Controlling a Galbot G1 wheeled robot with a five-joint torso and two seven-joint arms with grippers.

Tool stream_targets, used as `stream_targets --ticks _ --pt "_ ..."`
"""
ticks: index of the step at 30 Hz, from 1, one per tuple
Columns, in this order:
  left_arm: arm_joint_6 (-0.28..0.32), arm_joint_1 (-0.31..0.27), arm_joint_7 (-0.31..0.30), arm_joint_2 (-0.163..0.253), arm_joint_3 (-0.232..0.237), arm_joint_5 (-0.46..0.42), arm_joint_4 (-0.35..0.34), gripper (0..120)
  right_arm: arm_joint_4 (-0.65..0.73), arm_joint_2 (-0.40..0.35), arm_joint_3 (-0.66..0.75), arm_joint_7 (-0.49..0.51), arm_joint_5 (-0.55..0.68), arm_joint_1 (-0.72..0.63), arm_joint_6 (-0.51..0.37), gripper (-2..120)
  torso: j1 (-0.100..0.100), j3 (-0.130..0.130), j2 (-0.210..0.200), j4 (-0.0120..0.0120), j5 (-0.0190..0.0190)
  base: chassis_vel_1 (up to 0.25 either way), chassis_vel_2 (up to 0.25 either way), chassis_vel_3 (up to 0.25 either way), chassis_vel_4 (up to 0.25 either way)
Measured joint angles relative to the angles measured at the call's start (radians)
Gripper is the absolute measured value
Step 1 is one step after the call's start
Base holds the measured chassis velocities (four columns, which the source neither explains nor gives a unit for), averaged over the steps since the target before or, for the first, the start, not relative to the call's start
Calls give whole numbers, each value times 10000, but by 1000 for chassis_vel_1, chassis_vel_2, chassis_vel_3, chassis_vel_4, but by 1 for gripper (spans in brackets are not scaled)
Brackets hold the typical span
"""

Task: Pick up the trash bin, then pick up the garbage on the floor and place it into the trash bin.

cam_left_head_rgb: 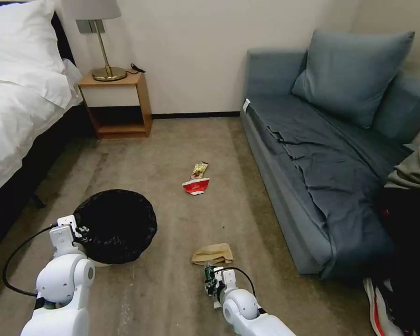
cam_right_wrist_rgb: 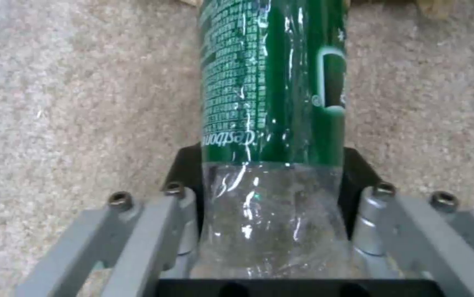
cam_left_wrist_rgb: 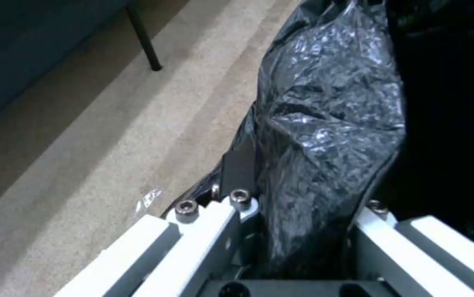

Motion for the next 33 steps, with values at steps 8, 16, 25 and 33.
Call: stream_targets --ticks 8,16,25,33 --pt "-17 -65 4 16 -13 0 95 2 -22 -17 32 -79 -102 -26 51 25 0 2 -3 12 12 0 0 0 0" --pt "-58 -263 10 4 37 -50 312 2 1341 -415 429 -204 12 -265 -229 24 2 5 -7 9 12 0 0 0 0" --pt "-99 -460 46 -176 143 -94 446 2 2762 -669 742 237 126 -176 -6 24 2 4 -6 5 7 0 0 0 0" --pt "-193 -573 163 -305 185 -144 617 2 3816 -618 -146 1011 -517 1267 1435 23 2 3 -5 5 4 0 0 0 0"
